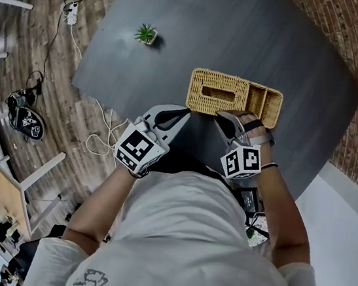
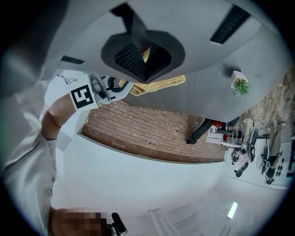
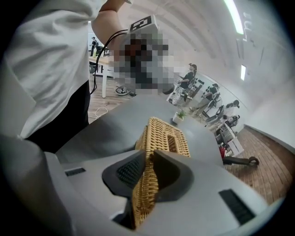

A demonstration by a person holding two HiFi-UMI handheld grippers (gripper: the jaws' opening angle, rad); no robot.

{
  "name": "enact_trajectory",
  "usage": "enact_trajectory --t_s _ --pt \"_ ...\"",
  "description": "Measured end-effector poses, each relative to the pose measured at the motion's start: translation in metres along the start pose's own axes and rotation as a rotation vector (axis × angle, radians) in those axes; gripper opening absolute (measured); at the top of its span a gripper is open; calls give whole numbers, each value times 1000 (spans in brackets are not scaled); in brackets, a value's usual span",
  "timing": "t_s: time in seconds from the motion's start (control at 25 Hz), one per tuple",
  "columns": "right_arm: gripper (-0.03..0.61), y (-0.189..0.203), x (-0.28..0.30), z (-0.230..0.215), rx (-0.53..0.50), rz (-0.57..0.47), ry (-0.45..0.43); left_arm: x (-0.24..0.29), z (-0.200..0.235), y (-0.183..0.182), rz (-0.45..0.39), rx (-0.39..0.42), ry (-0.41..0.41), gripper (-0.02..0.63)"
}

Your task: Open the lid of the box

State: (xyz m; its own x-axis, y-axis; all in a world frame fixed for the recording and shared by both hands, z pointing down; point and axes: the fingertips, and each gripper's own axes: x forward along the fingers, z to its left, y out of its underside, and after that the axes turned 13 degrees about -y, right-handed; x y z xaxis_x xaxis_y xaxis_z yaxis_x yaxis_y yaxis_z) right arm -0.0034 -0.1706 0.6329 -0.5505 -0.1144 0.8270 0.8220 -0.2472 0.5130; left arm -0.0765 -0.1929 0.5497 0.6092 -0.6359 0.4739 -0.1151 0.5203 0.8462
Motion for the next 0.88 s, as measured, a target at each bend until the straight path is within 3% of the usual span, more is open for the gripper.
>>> enact_trajectory --t_s 0.88 --pt "57 -29 -62 -62 3 -65 90 5 0 -39 -42 43 2 11"
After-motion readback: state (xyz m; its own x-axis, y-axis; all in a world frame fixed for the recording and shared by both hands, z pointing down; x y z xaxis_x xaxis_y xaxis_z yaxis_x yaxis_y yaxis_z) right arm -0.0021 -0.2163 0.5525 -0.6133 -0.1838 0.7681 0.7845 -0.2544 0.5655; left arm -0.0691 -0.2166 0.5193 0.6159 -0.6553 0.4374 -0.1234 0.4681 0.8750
